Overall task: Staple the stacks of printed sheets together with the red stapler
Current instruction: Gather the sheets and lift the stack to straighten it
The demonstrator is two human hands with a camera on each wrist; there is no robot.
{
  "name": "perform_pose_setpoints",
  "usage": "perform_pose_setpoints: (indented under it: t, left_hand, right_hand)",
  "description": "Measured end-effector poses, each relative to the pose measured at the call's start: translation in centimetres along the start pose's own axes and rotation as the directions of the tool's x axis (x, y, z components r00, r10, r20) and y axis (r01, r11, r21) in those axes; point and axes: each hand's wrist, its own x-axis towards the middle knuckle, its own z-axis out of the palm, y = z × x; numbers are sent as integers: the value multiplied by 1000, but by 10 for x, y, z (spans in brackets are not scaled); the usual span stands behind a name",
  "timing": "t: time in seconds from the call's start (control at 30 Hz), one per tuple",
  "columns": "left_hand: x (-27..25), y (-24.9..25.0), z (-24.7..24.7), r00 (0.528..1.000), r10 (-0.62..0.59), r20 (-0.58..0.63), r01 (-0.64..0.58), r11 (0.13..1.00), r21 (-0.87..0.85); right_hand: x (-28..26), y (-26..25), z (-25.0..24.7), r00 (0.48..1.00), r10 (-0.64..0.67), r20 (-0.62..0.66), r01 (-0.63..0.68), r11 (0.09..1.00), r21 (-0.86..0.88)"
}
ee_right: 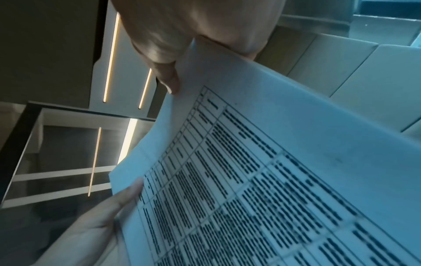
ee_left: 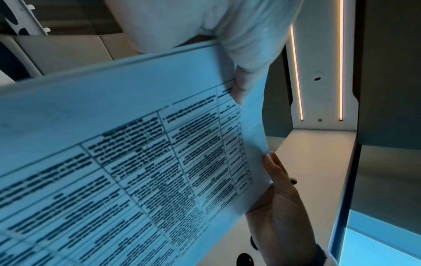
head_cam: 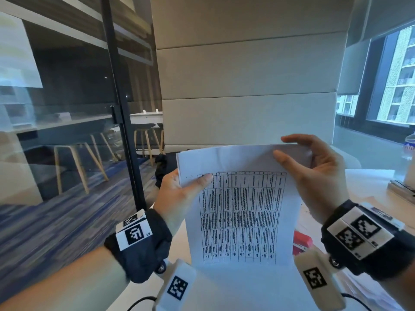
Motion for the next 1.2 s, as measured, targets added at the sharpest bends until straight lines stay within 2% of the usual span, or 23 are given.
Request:
perform_pose_setpoints:
  t: [0.1,0.23,0.33,0.53,0.63,0.8,0.9,0.97,1.03,1.07,1.13,1.17,1.2]
  left_hand:
    - [-6,-5,-3,998,-53,32,52,998,21]
    - [-12,-11,-2,998,-52,16,51,996,68]
    - [-11,-11,1,999,-38,-18,40,995,88]
    - [-10,-2,3,999,-49,-9,50,998,44]
    - [-21,-9,3,995,-96,31,91,988,122]
    - [-36,-13,5,995,-103,12,98,973,211]
    - [-39,-14,6,994,-109,12,103,968,229]
    - [-42,-14,7,988,-152,-3,147,955,256]
    - [-45,-14,8,984,-173,-33,175,944,280]
    - [-45,-13,8,984,-171,-56,180,943,278]
    - [-41,-14,5,978,-175,-111,199,938,282]
    - [-37,-17,1,972,-191,-135,223,933,282]
    - [-34,-16,0,966,-214,-148,248,929,276]
  right_hand:
    - [-9,4,-2,998,63,21,-65,993,102]
    - [-18,11,0,969,230,92,-245,940,235]
    - [-18,9,2,947,287,142,-309,935,172]
    - [-9,-1,-2,947,277,164,-302,941,153]
    - [-25,7,-3,915,346,206,-378,915,140]
    - [-41,18,-6,892,385,239,-407,912,49]
    - [-43,18,-8,865,400,302,-416,909,-13]
    - [-44,21,-13,806,445,390,-442,891,-102]
    - [-40,30,-21,696,525,489,-412,851,-327]
    - [-35,36,-26,622,586,519,-331,798,-504]
    - [-26,46,-33,447,719,532,-74,623,-779]
    - [-24,49,-34,375,777,505,61,523,-850]
    - [-22,55,-35,329,820,468,169,437,-884]
